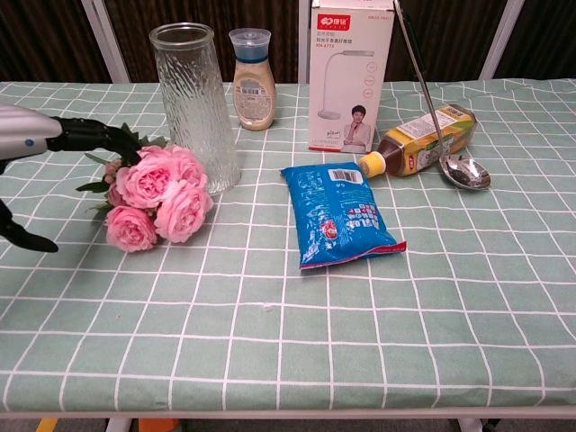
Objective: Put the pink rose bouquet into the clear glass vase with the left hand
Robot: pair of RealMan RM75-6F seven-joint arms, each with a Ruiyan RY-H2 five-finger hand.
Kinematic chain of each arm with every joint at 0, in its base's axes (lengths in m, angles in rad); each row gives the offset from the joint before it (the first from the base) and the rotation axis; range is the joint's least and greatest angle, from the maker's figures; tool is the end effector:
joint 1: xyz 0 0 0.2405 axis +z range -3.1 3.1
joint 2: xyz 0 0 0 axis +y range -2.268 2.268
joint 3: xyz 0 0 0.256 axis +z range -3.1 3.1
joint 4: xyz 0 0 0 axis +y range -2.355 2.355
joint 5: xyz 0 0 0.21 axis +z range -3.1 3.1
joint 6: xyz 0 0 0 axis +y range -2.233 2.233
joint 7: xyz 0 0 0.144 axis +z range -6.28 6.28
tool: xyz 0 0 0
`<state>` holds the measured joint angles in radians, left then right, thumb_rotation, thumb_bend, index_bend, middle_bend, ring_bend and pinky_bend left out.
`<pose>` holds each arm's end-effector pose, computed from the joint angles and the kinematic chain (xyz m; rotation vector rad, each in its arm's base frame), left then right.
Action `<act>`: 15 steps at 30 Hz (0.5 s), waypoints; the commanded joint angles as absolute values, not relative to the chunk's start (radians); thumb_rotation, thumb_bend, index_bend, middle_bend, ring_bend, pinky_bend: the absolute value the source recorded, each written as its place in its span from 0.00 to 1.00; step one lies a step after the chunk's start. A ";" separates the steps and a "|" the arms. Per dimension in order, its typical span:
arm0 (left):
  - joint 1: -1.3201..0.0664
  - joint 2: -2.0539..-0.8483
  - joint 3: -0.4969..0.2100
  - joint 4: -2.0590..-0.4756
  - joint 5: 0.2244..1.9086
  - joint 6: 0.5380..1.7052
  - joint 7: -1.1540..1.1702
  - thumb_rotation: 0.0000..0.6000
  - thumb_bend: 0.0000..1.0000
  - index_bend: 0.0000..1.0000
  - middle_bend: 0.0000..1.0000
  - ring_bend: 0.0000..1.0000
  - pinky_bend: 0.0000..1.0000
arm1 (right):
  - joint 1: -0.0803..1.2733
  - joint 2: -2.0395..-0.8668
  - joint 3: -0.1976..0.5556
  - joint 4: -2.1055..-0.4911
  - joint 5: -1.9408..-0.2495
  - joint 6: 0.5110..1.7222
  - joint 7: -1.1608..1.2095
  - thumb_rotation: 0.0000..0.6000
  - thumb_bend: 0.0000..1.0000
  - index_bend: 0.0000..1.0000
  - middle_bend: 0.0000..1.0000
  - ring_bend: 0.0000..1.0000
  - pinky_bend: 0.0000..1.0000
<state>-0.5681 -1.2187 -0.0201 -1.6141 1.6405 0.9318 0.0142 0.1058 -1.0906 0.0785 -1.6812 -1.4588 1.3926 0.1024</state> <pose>-0.2060 0.2753 0.0467 -2.1592 -0.8604 -0.8708 -0.3029 -0.1920 0.1553 1.3498 -1.0682 0.9759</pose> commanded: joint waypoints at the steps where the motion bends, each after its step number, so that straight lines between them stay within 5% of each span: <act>1: -0.582 -1.228 -0.027 -1.607 1.627 0.925 0.023 1.00 0.04 0.14 0.05 0.03 0.13 | 0.109 -1.088 0.079 -1.694 -1.462 1.393 0.090 1.00 0.16 0.00 0.00 0.00 0.00; 15: -0.632 -1.214 -0.036 -1.601 1.598 0.913 0.025 1.00 0.04 0.14 0.05 0.03 0.13 | 0.119 -1.095 0.076 -1.701 -1.443 1.373 0.069 1.00 0.16 0.00 0.00 0.00 0.00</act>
<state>-0.6297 -1.2127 -0.0377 -1.6021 1.5979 0.9149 0.0230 0.1184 -1.0943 0.0760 -1.7011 -1.4431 1.3734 0.0692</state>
